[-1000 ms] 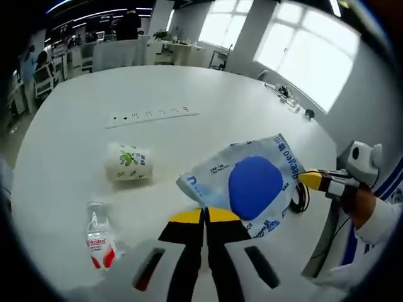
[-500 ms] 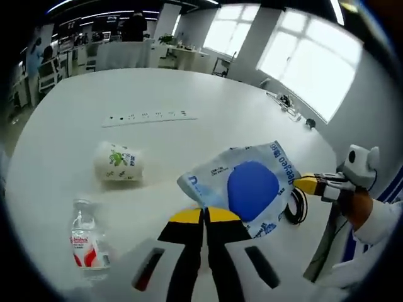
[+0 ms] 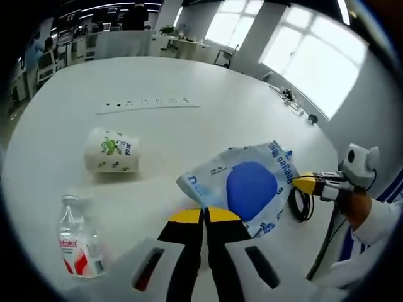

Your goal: Arrange the tabletop items into an orderly group along one side of the table until the central work area is clear of visible clutter.

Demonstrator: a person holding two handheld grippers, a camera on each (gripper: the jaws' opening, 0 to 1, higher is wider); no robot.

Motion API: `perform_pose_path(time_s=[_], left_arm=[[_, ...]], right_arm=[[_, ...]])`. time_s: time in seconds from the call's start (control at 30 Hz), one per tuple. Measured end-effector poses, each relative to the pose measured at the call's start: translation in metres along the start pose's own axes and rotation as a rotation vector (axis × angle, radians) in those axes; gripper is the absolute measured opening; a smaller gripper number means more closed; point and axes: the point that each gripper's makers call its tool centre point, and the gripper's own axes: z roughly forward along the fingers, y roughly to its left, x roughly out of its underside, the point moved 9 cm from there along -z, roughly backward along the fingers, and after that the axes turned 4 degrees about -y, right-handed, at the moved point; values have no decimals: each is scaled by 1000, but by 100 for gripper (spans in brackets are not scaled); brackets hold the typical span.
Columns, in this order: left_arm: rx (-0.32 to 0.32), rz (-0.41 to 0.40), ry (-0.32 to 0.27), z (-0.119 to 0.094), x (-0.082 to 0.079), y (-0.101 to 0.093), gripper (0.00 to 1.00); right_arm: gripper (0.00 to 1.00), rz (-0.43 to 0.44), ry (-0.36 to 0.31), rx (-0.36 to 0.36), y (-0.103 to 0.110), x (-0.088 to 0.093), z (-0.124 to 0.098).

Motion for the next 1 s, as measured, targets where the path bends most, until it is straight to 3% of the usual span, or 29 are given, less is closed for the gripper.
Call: perform_pose_path(time_s=[1.0], left_arm=[[-18,-15,29,32,4,16,0]], right_arm=[[0,-57,86,47,-8,19,33]])
